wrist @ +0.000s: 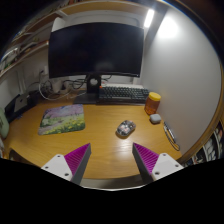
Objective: Arrange mouse
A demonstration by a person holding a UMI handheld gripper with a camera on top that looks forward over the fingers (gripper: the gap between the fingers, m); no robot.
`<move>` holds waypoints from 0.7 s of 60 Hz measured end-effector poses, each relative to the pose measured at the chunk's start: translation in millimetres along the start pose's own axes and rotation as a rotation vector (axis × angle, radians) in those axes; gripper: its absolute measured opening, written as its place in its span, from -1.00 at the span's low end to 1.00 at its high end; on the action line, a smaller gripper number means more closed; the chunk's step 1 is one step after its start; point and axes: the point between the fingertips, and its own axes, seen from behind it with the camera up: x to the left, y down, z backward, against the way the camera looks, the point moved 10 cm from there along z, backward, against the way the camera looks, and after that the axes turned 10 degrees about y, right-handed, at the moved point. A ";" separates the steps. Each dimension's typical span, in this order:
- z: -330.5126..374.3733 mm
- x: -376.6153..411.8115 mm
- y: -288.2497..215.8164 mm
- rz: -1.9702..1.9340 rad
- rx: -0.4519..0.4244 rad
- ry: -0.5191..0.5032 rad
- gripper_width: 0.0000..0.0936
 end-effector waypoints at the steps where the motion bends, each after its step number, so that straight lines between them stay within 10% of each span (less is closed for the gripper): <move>1: -5.0 -1.5 0.4 0.001 0.000 0.003 0.84; 42: -180.7 -14.3 -9.0 -0.011 0.019 -0.003 0.85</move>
